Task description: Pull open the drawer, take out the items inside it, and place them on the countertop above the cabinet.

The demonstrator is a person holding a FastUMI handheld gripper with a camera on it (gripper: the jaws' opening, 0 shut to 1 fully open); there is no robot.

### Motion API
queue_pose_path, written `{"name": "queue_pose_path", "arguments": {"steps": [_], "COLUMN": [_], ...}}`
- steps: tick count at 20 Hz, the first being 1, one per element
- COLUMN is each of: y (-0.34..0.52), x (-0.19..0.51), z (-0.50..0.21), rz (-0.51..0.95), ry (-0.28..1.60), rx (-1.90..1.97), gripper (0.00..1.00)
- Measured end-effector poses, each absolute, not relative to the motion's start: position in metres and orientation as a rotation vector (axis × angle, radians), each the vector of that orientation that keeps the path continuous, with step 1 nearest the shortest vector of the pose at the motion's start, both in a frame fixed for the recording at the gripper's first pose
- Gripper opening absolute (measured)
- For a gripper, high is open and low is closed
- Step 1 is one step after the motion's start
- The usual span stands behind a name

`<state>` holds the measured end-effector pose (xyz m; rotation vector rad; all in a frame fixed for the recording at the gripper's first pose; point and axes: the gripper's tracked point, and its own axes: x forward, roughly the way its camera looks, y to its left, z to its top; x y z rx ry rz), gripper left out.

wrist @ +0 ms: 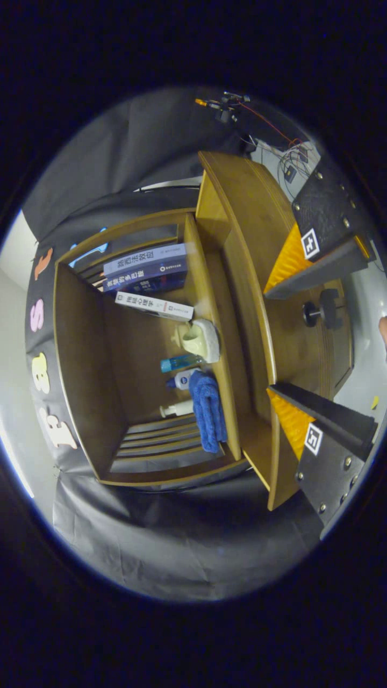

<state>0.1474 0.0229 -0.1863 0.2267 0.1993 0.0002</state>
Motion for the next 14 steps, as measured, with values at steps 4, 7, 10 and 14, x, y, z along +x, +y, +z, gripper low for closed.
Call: {"name": "queue_pose_path", "arguments": {"steps": [4, 7, 10, 14], "y": [0.024, 0.023, 0.024, 0.026], "x": [0.159, 0.166, 0.172, 0.182], "z": [-0.190, -0.190, -0.190, -0.191], "rz": [0.002, 0.003, 0.002, 0.000], "ry": [0.209, 0.210, 0.203, 0.209], "rx": [0.224, 0.225, 0.231, 0.229], "gripper": [0.96, 0.95, 0.95, 0.95]}}
